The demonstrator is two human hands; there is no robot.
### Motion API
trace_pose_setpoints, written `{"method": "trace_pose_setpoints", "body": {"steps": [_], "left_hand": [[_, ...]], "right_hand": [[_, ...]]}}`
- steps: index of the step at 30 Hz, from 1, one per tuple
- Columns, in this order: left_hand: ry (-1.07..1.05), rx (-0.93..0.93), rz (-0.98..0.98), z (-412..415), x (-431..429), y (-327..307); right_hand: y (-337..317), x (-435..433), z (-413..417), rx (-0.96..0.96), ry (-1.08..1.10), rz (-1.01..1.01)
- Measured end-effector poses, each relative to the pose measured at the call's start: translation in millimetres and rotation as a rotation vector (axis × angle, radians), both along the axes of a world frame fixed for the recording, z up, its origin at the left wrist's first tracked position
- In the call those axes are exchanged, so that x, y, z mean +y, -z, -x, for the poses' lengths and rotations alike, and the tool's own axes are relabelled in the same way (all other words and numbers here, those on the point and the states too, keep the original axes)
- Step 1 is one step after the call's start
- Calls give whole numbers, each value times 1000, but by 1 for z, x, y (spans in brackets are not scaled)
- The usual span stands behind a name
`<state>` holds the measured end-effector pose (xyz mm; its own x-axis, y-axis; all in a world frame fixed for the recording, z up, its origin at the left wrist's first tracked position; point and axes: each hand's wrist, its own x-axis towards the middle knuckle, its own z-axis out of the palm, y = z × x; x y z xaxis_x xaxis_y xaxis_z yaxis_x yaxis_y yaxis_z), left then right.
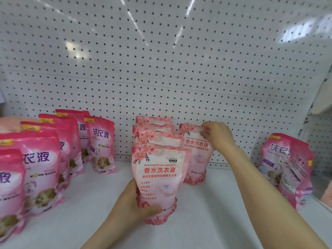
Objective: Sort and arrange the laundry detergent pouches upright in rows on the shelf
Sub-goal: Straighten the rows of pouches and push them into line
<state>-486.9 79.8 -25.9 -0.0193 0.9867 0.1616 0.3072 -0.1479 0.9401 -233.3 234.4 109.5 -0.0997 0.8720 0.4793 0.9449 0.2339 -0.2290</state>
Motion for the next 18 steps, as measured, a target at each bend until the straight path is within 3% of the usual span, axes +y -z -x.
{"method": "trace_pose_setpoints", "body": {"steps": [9,18], "left_hand": [[-18,43,1,-4,4,-3],[37,10,-7,-8,2,-4]], "right_hand": [[0,12,-22,225,-223,136],[-11,-13,-8,151,-89,73]]}}
